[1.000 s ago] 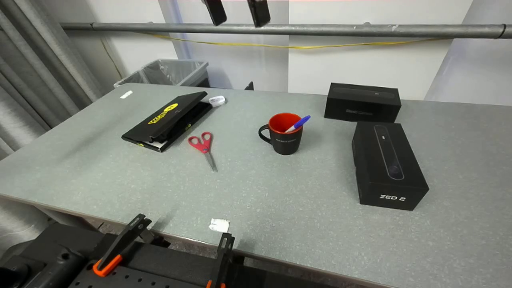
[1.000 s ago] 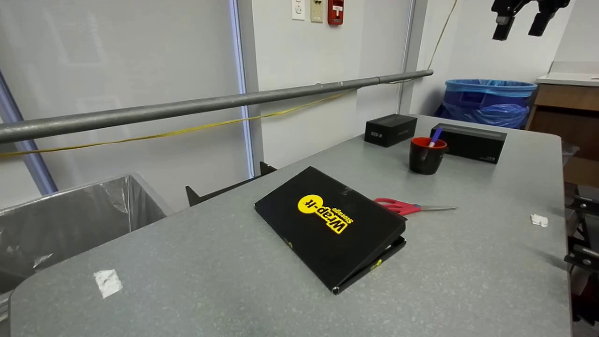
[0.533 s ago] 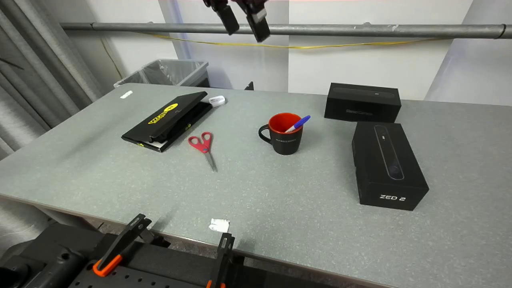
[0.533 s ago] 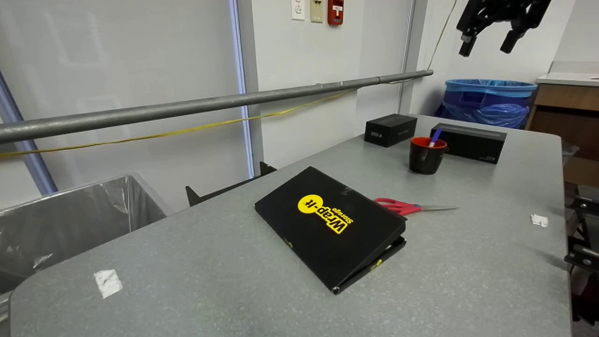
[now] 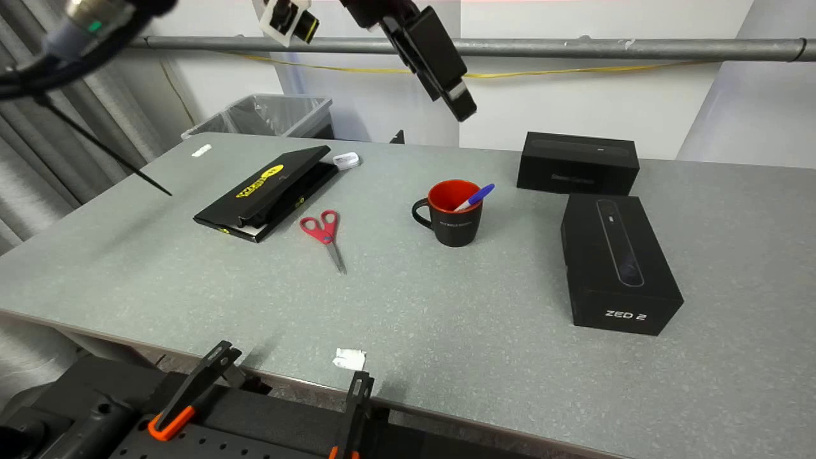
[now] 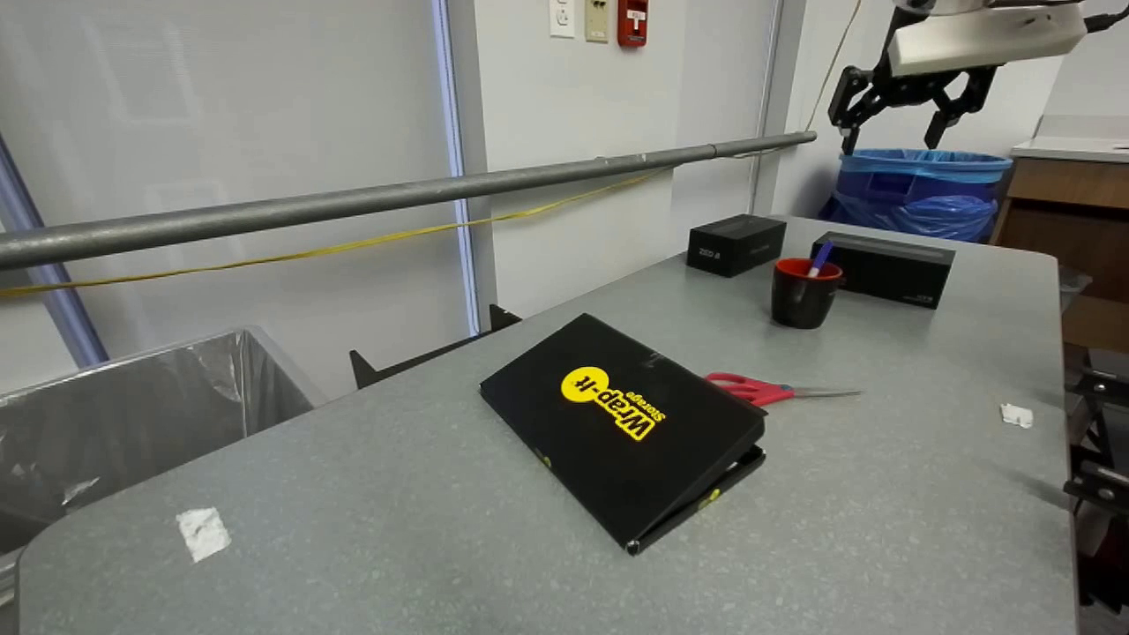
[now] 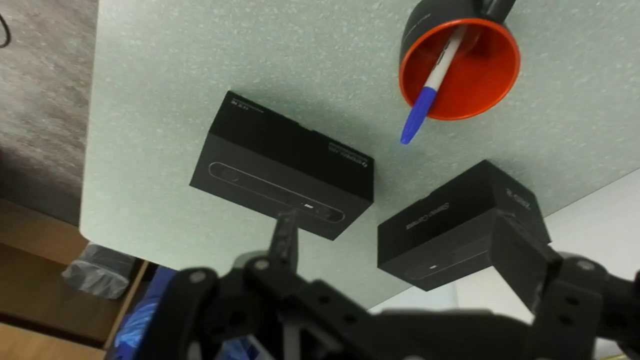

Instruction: Remove the pen from the mug and put it on the table

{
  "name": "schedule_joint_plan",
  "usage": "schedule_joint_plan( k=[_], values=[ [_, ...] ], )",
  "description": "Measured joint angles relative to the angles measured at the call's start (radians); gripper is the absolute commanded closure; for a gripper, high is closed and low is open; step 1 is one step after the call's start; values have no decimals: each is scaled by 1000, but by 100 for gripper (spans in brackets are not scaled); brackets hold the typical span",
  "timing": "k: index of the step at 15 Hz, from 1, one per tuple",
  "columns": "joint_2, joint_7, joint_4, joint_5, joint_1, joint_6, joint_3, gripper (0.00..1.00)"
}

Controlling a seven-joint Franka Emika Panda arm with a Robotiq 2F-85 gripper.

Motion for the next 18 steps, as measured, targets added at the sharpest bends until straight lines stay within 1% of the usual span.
schedule_joint_plan(
  k=[1, 2, 3, 7, 8, 9, 11, 13, 16, 18],
  values=[
    [8, 64, 11, -37, -36, -38, 41, 0],
    [17, 113, 21, -62, -53, -70, 68, 0],
    [25, 140, 29, -73, -58, -87, 82, 0],
    [34, 156, 41, -76, -60, -102, 88, 0],
    [36, 156, 40, -79, -33, -103, 61, 0],
    [39, 168, 39, -101, 11, -104, 14, 0],
    [62, 229, 39, -186, 92, -104, -73, 0],
    [106, 328, 46, -294, 177, -112, -163, 0],
    [201, 477, 74, -429, 338, -153, -317, 0],
    [272, 563, 107, -487, 451, -177, -419, 0]
  ],
)
